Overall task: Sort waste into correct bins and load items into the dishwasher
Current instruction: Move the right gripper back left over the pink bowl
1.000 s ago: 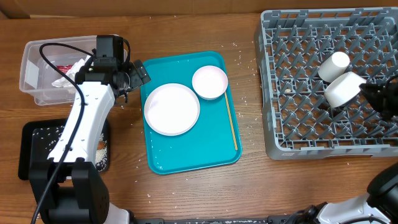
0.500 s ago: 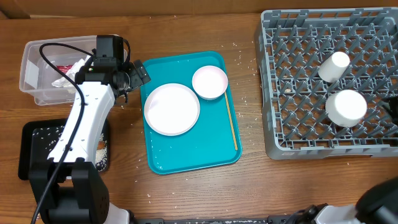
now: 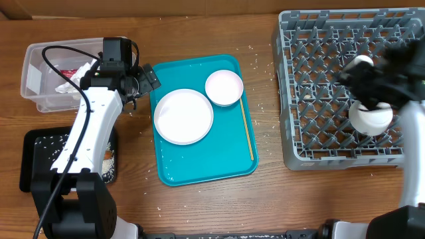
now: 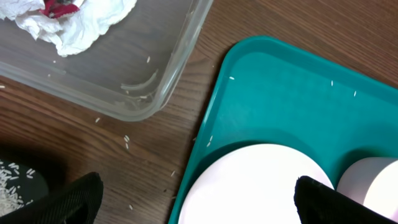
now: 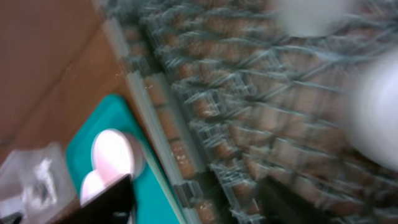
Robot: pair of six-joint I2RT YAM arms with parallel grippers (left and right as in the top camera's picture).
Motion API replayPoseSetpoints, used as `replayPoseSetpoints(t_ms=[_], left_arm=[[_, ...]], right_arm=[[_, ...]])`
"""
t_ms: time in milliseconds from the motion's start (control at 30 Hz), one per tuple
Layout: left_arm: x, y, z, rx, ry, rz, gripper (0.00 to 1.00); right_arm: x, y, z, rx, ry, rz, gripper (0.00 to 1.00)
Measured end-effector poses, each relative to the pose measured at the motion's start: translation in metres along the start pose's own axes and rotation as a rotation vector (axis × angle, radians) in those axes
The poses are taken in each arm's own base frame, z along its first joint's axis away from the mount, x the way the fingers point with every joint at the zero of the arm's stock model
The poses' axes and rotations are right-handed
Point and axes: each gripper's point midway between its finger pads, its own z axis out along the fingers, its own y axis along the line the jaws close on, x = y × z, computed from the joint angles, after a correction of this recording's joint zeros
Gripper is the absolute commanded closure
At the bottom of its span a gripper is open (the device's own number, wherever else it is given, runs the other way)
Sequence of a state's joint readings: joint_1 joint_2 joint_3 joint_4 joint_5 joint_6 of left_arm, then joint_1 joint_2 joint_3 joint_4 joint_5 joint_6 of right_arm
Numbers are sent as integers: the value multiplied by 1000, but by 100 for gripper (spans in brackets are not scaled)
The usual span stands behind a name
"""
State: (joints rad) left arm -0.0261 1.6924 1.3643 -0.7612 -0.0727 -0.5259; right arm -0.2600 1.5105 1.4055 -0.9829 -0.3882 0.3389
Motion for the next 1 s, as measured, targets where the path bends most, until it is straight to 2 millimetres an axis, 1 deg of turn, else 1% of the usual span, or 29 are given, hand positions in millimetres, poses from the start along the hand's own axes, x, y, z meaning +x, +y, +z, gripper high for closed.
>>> replayPoseSetpoints(t_ms=[33, 67, 100, 200, 267, 300, 333, 367, 433, 467, 500, 600, 700, 767, 867, 1000], left_arm=[[0, 0, 0, 0, 0, 0, 0], [0, 0, 0, 0, 0, 0, 0], [0, 0, 0, 0, 0, 0, 0], [0, 0, 0, 0, 0, 0, 0], [0, 0, 0, 0, 0, 0, 0], [0, 0, 0, 0, 0, 0, 0], [0, 0, 0, 0, 1, 0, 0], [0, 0, 0, 0, 0, 0, 0], [0, 0, 0, 0, 0, 0, 0], [0, 0, 0, 0, 0, 0, 0], [0, 0, 0, 0, 0, 0, 0], [0, 0, 0, 0, 0, 0, 0], [0, 0, 0, 0, 0, 0, 0], [0, 0, 0, 0, 0, 0, 0], [0, 0, 0, 0, 0, 0, 0], [0, 0, 0, 0, 0, 0, 0]], right_arm=[[8, 31, 10, -41, 0, -97, 6], [16, 51, 16, -67, 5, -147, 2], [28, 78, 23, -99, 8, -224, 2], [64, 139, 40, -162, 1, -403, 2], [87, 165, 53, -171, -3, -486, 4], [100, 178, 63, -164, -6, -529, 5], [108, 183, 71, -155, -5, -552, 7], [120, 189, 83, -142, 1, -583, 7], [141, 193, 110, -107, 25, -635, 8], [153, 193, 127, -84, 41, -668, 9], [161, 191, 140, -64, 54, -689, 10], [185, 173, 179, 19, 109, -737, 12], [197, 157, 204, 80, 140, -762, 15], [198, 152, 210, 99, 144, -768, 18], [196, 152, 211, 101, 138, -796, 19], [197, 150, 211, 101, 150, -885, 19]])
